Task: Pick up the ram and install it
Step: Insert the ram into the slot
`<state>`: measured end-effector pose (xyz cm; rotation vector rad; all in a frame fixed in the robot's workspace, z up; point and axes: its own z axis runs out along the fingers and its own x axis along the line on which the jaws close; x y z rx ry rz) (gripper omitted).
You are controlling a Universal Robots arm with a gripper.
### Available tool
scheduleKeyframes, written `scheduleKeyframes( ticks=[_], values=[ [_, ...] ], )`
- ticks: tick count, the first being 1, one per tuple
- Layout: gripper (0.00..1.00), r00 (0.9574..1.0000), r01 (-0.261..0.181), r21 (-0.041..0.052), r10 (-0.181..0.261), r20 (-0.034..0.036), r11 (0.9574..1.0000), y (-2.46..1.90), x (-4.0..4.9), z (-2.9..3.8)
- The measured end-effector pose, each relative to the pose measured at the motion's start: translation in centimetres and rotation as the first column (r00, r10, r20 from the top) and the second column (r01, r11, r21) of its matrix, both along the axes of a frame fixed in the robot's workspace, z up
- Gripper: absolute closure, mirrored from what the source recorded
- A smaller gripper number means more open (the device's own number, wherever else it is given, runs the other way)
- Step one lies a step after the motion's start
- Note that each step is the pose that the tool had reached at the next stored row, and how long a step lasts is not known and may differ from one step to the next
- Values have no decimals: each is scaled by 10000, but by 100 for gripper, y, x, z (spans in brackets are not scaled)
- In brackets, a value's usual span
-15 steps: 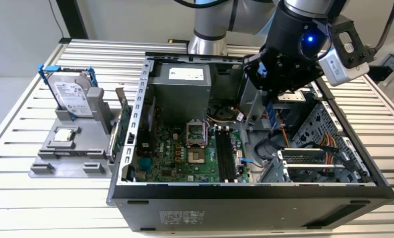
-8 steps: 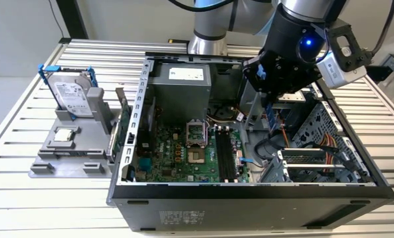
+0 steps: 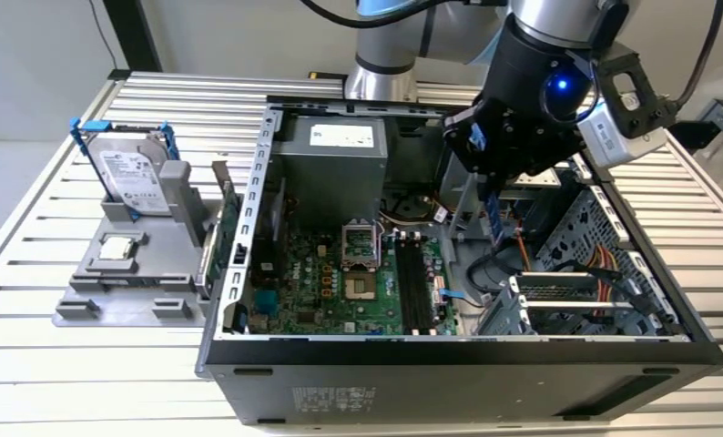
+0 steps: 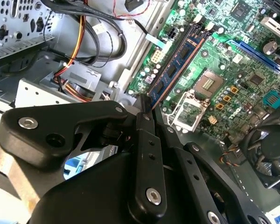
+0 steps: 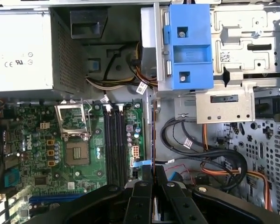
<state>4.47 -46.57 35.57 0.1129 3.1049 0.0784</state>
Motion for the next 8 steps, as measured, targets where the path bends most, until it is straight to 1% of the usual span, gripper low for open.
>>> scheduleKeyframes(
  ticks=[8],
  values=[
    [100,10000,-2,-13,2,0,10000,0,-27,-48]
  ],
)
